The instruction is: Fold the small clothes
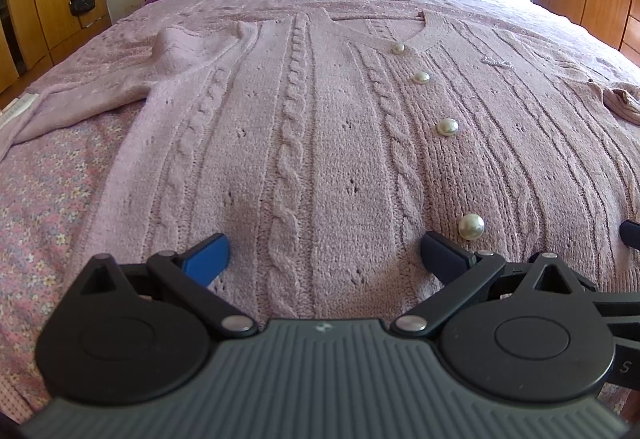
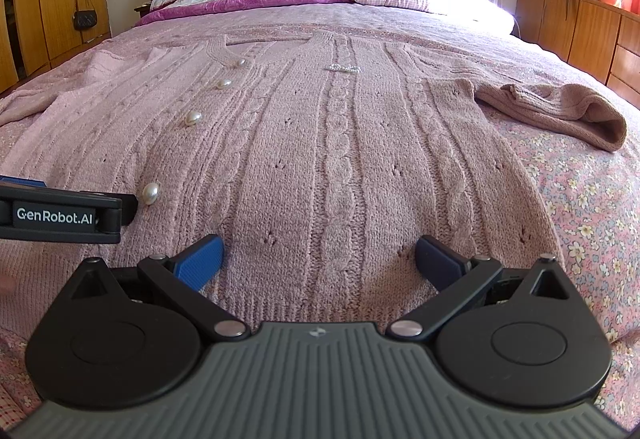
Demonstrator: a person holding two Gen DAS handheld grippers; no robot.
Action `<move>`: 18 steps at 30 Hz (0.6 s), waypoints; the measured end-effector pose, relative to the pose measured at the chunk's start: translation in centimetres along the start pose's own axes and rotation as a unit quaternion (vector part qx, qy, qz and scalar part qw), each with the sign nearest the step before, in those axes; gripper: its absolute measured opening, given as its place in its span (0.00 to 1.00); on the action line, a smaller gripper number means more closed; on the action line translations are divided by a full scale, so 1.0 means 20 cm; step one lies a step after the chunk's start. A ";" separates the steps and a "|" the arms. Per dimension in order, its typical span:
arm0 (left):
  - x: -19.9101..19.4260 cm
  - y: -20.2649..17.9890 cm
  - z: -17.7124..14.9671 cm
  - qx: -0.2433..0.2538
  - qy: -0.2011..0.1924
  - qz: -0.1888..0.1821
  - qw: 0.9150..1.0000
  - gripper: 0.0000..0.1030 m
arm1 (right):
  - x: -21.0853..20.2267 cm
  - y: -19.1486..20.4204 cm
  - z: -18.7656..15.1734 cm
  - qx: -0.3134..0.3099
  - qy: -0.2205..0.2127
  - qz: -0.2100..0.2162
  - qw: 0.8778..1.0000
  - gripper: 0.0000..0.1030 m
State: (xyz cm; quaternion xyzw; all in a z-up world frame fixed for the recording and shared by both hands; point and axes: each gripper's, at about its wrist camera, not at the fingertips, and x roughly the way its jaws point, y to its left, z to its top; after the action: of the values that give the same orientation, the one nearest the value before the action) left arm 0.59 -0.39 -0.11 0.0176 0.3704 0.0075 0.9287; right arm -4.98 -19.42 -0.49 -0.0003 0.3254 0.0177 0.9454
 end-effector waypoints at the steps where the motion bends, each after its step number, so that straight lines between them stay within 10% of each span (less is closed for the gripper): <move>1: 0.00 0.00 0.00 0.000 0.000 0.000 1.000 1.00 | 0.00 0.00 0.00 0.000 0.000 0.000 1.000 1.00; 18: -0.01 0.01 0.00 -0.009 0.000 -0.004 1.000 1.00 | -0.03 -0.02 0.02 0.022 0.004 0.014 1.000 1.00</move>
State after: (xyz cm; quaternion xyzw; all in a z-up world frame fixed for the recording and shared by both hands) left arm 0.54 -0.17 0.04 0.0080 0.3704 0.0070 0.9288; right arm -5.23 -19.92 0.13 0.0246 0.3297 0.0240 0.9435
